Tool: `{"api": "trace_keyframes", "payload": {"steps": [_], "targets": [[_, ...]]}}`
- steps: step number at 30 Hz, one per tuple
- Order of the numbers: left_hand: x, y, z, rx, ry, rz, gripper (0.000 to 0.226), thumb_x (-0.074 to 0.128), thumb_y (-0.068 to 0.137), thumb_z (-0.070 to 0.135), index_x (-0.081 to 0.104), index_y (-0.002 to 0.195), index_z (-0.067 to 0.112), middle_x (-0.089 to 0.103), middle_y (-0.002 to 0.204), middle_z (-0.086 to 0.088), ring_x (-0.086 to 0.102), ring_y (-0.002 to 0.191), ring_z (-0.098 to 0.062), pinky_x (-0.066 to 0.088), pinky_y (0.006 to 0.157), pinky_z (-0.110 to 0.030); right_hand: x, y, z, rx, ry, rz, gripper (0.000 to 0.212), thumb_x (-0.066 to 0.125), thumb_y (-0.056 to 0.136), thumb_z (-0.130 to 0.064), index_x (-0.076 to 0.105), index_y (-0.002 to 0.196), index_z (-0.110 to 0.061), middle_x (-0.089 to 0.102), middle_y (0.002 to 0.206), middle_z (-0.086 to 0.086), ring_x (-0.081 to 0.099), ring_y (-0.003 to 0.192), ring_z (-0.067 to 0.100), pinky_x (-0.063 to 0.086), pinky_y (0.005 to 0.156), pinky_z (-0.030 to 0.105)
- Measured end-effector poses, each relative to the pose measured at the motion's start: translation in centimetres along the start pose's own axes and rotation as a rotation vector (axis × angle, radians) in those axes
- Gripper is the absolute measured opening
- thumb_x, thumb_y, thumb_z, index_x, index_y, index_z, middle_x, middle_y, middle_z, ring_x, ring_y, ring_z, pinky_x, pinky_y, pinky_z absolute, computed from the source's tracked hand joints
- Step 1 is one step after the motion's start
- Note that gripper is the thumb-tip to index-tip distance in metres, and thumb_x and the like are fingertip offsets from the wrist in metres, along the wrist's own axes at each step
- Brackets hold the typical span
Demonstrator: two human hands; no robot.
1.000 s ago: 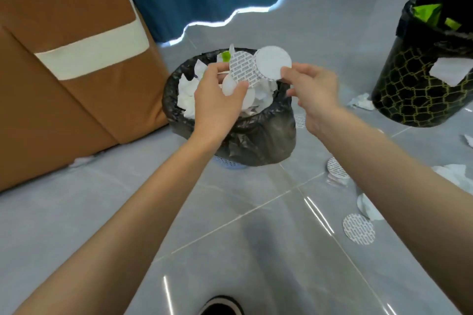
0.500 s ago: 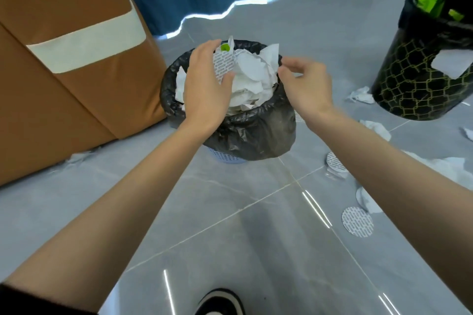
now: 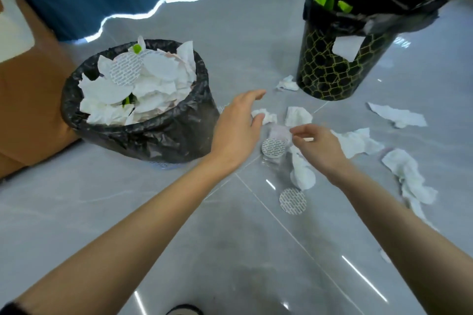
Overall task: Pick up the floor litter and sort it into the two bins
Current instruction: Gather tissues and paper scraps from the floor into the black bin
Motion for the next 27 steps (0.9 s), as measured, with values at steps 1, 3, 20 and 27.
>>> {"api": "trace_keyframes", "payload": {"steps": [1,3,20,27], "targets": [[1.8,-0.3,-0.2,-0.012,0.006,-0.056,0.042,0.055,0.091,0.014,0.048,0.133,0.019,0.052,0.134,0.002,0.050,0.122,-0.014,0.034,0.101,-0.022,-0.2,-0.5,1.5,0.030,-0.053,-0.025,0.027,0.055,0.091,-0.015,0.064,0.116,-0.014,0.064,0.117,0.002,0.059,0.105,0.016,0.042,0.092,0.026],[5.0,-1.4,-1.4,-0.057,0.036,-0.170,0.044,0.054,0.092,0.016,0.046,0.135,0.020,0.050,0.137,0.001,0.047,0.124,-0.017,0.034,0.102,-0.026,0.3,-1.2,4.1,0.072,-0.139,-0.093,0.030,0.059,0.088,-0.014,0.062,0.118,-0.012,0.062,0.122,0.004,0.058,0.109,0.020,0.039,0.091,0.023],[17.4,-1.6,-7.0,-0.093,0.164,-0.619,0.075,0.064,0.085,0.029,0.024,0.148,0.020,0.021,0.154,-0.004,0.018,0.141,-0.022,0.017,0.113,-0.027,3.9,0.1,8.6,-0.047,-0.506,-0.130,0.049,0.067,0.082,-0.030,0.051,0.127,-0.020,0.044,0.131,0.004,0.036,0.119,0.024,0.035,0.096,0.030],[16.8,-2.4,-6.1,0.043,0.183,-0.506,0.050,0.045,0.091,0.006,0.042,0.139,0.015,0.041,0.143,-0.004,0.036,0.126,-0.025,0.024,0.106,-0.024,3.2,0.2,11.2,0.185,-0.171,-0.039,0.050,0.082,0.066,-0.020,0.056,0.109,-0.018,0.043,0.119,0.010,0.050,0.105,0.029,0.042,0.093,0.030]]}}
Point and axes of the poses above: each hand's wrist, its own y-axis towards the middle knuckle, its own x-axis out of the palm, z = x × y, the point moved 8 cm from there along y, towards the middle knuckle
